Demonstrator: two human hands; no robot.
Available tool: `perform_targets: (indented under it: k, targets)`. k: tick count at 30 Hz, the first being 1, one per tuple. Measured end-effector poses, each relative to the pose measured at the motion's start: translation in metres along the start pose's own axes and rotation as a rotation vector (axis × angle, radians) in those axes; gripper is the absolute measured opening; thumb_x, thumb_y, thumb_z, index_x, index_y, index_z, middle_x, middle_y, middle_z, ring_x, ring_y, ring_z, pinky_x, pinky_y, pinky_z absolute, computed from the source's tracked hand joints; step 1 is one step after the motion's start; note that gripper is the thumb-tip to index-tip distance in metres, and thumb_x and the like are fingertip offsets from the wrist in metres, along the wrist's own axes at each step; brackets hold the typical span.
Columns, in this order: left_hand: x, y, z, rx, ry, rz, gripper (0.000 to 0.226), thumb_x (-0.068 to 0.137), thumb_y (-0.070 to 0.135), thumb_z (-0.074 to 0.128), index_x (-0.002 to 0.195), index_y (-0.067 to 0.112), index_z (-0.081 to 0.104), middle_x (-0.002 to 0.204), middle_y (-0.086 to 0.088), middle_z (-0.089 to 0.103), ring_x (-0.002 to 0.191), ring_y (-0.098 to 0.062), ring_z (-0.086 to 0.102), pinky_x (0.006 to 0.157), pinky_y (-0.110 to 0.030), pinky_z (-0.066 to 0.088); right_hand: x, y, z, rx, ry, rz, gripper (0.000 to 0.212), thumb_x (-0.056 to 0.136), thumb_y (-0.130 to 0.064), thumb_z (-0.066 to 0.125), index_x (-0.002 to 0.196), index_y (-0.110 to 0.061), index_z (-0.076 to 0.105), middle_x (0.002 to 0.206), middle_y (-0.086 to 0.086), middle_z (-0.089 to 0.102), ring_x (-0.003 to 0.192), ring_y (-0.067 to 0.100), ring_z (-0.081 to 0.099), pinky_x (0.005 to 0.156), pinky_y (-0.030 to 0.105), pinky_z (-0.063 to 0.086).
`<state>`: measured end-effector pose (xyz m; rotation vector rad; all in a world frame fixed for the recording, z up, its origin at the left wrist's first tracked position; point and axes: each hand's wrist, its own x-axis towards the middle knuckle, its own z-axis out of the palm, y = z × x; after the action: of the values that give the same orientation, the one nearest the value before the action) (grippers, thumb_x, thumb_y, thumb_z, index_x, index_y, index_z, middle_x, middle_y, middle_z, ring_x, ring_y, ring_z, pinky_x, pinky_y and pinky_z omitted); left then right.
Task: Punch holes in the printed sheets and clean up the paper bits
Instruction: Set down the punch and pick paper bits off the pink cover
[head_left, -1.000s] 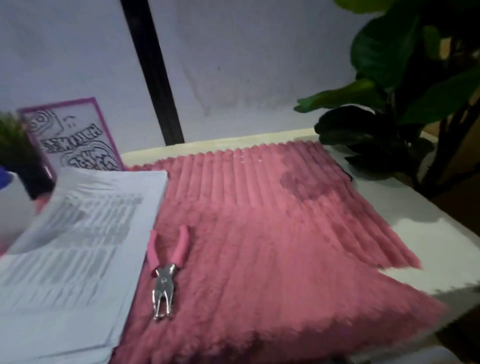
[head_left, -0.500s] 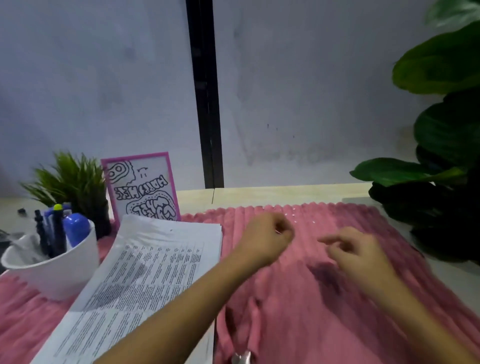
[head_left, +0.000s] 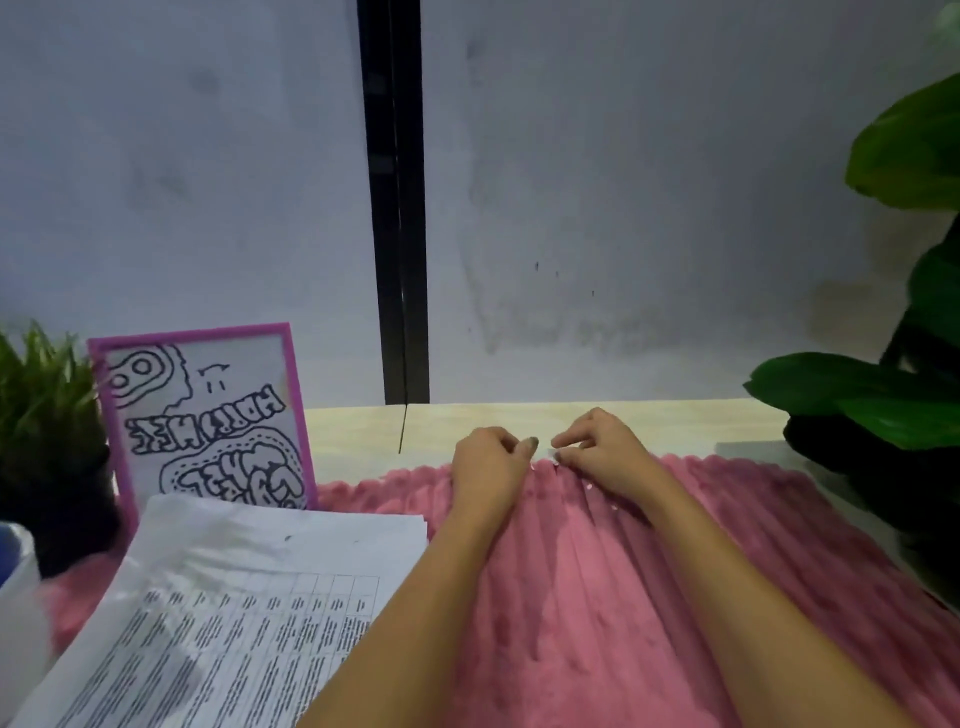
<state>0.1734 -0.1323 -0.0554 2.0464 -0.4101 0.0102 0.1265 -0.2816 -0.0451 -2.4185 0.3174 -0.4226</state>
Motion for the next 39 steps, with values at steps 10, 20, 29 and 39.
perform_targets:
  k: [10, 20, 29, 39]
  targets:
    - [-0.002, 0.001, 0.003, 0.146, -0.063, 0.077, 0.011, 0.086, 0.020, 0.072, 0.091, 0.013, 0.078, 0.092, -0.003, 0.075, 0.079, -0.015, 0.066, 0.076, -0.026, 0.050, 0.004, 0.007, 0.011, 0.067, 0.038, -0.026, 0.016, 0.073, -0.010, 0.081, 0.068, -0.023, 0.074, 0.098, -0.001, 0.057, 0.083, 0.014, 0.060, 0.071, 0.022, 0.045]
    - [0.005, -0.008, 0.010, 0.171, 0.026, 0.119, 0.023, 0.098, 0.016, 0.055, 0.086, 0.002, 0.067, 0.104, -0.009, 0.060, 0.084, -0.021, 0.058, 0.072, -0.032, 0.045, 0.004, 0.012, -0.006, 0.140, 0.250, -0.020, 0.011, 0.085, -0.004, 0.069, 0.075, -0.007, 0.072, 0.074, -0.012, 0.060, 0.071, 0.002, 0.057, 0.060, 0.007, 0.038]
    - [0.005, 0.001, 0.005, -0.036, 0.071, 0.204, 0.016, 0.095, 0.019, 0.060, 0.085, 0.009, 0.068, 0.098, 0.000, 0.061, 0.084, -0.015, 0.058, 0.073, -0.027, 0.041, -0.022, 0.019, -0.038, 0.088, 0.129, 0.079, 0.028, 0.084, -0.004, 0.071, 0.063, -0.022, 0.066, 0.071, 0.000, 0.067, 0.060, 0.012, 0.056, 0.056, 0.016, 0.042]
    - [-0.013, 0.012, 0.024, 0.143, -0.112, 0.337, 0.013, 0.086, 0.019, 0.072, 0.088, 0.009, 0.079, 0.085, -0.003, 0.063, 0.077, -0.015, 0.056, 0.070, -0.027, 0.043, -0.034, 0.035, -0.022, 0.120, 0.152, 0.050, 0.012, 0.075, -0.002, 0.079, 0.086, -0.008, 0.079, 0.073, -0.010, 0.061, 0.069, 0.002, 0.058, 0.062, 0.008, 0.041]
